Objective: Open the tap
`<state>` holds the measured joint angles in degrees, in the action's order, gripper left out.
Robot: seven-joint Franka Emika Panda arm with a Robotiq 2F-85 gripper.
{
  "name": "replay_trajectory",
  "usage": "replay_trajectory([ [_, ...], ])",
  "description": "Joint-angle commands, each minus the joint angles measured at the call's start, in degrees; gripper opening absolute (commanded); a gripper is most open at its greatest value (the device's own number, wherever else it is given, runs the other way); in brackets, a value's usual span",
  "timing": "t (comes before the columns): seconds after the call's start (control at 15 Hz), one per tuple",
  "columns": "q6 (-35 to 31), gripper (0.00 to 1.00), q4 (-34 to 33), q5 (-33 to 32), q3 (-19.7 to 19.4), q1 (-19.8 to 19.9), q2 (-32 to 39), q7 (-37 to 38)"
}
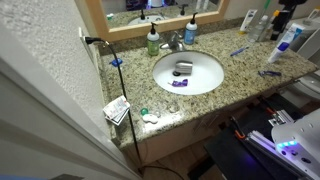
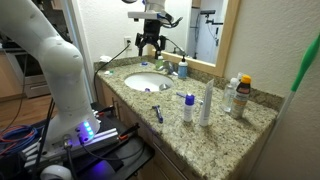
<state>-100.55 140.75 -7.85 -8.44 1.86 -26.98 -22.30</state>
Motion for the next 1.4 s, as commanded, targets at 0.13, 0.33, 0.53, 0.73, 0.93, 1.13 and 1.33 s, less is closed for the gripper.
replay_trajectory([
  [0.13,2.5,1.00,-5.7,17.1,5.0,-5.8,6.6,10.6],
  [0.33,0.5,1.00,-4.4,16.0,6.2,-5.7,6.0,10.7],
  [0.53,-2.3,1.00,-6.0,18.1,6.9,-6.2,10.0,13.1],
  [0.73,-10.9,1.00,-9.7,23.3,8.5,-6.8,14.2,17.9],
  [0.93,-16.4,1.00,-15.8,24.2,10.3,-6.6,19.2,23.8],
  [1.13,-16.1,1.00,-14.6,23.2,10.6,-6.4,17.5,23.8],
  [1.33,-16.1,1.00,-17.3,21.0,11.1,-6.1,21.5,26.8],
])
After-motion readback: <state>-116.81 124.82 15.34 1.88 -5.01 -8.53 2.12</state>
